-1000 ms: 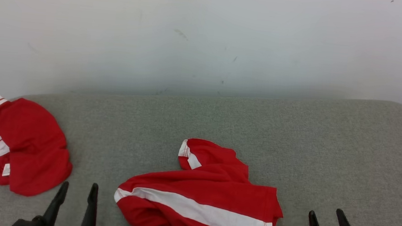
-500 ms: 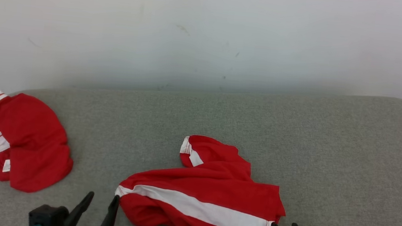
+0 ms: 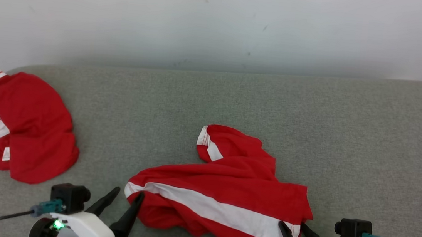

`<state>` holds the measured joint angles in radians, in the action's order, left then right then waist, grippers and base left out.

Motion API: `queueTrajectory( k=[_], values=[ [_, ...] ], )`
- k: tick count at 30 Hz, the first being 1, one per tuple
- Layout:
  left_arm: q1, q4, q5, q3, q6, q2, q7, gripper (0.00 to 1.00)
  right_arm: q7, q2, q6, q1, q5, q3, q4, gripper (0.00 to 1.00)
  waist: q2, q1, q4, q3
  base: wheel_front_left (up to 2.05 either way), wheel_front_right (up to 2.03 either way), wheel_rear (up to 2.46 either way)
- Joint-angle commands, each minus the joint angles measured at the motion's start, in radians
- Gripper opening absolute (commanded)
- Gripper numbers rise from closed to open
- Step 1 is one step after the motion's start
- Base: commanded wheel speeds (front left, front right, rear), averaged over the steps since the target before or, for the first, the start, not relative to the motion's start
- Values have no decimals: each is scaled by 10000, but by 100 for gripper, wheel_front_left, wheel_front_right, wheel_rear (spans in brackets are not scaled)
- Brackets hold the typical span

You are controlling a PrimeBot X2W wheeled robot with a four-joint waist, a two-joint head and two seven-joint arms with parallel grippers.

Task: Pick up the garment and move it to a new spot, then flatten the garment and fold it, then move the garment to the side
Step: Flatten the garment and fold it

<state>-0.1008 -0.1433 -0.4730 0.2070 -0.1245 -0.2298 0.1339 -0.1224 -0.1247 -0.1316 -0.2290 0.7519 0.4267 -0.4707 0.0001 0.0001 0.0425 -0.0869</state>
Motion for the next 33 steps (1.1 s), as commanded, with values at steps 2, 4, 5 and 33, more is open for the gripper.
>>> queueTrajectory(
  k=[2, 4, 5, 33],
  values=[
    [-221, -241, -424, 106, -54, -151, 209, 100, 80, 19, 18, -276, 124, 92, -194, 100, -1, -1, -33, -157, 0, 0, 0],
    [-378, -450, -742, 142, -63, -240, 345, 100, 98, 42, 18, -411, 200, 204, -314, 100, -1, -1, -23, -237, 0, 0, 0],
    [-453, -580, -872, 141, -66, -296, 405, 100, 99, 55, 18, -454, 242, 267, -366, 100, -1, -1, -18, -269, 0, 0, 0],
    [-1775, -1436, -5255, 2398, -73, -1306, 107, 44, 387, -207, 19, -1125, 1633, 1885, -1004, 0, -1, -1, 154, -463, 0, 0, 0]
  ],
)
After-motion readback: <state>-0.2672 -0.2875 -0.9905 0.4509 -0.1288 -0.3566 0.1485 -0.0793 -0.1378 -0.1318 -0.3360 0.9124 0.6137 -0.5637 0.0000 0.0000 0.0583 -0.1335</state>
